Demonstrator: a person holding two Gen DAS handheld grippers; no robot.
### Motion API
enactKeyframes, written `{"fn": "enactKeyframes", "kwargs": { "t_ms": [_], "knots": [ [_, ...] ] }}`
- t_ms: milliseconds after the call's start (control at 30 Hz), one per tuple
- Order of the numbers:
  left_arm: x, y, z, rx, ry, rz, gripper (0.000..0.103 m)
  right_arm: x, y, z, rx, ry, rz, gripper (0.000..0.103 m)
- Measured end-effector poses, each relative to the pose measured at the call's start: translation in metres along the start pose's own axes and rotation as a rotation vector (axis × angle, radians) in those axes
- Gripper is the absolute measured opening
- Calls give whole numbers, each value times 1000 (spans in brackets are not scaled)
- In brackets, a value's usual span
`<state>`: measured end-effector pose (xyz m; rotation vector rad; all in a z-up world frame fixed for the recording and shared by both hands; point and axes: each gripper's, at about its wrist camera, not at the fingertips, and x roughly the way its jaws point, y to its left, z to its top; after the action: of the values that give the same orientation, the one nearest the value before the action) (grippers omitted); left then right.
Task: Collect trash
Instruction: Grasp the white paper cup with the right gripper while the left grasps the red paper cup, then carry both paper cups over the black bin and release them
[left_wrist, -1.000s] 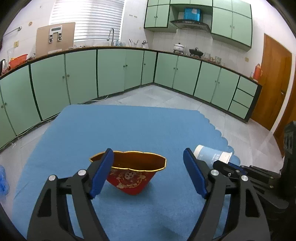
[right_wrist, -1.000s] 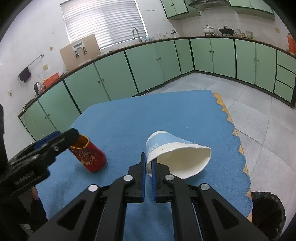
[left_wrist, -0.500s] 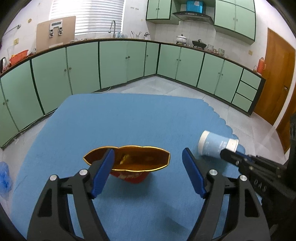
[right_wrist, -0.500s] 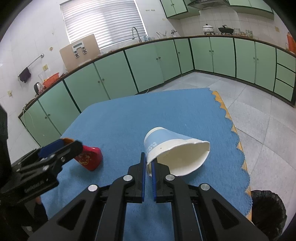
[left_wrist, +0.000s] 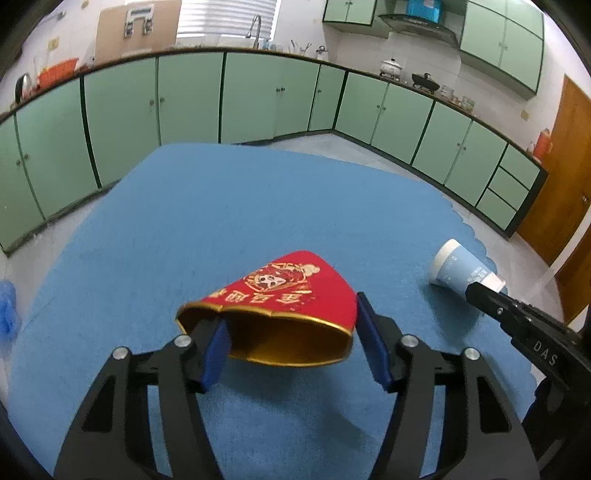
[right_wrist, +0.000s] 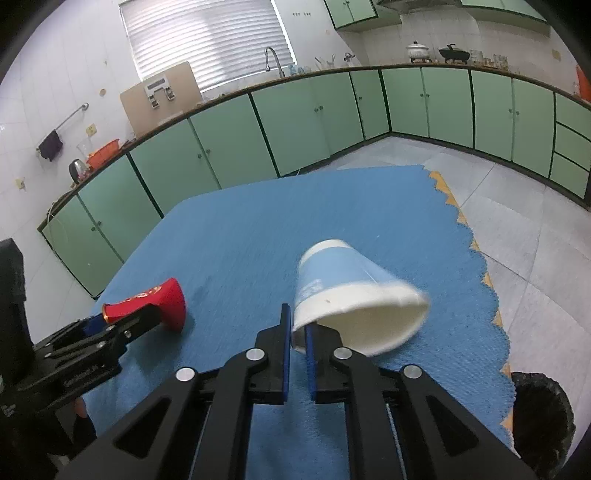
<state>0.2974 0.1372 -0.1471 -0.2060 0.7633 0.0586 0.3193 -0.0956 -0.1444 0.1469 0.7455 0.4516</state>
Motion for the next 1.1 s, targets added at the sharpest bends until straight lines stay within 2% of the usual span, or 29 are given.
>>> {"fn": "enactKeyframes", "kwargs": {
  "t_ms": [67,100,133,333,833,1100],
  "knots": [
    [3,4,0,-18,13,-7,47,2,-1,0,3,6,4,9],
    [5,3,2,-28,15,-8,40,3,0,0,0,8,4,9],
    [6,5,2,-36,18,-12,21,3,0,-2,-1,6,3,9],
    [-4,2,4,-22,-20,-47,4,-6,0,-1,0,-12,-8,5],
    [-27,-21,-7,19,-59,-110,3,-42,-1,-5,1,-60,-25,5],
    [-31,-72,-23,94,-37,-211,3,-88,-23,-20,28,-102,-74,5]
  ]
}}
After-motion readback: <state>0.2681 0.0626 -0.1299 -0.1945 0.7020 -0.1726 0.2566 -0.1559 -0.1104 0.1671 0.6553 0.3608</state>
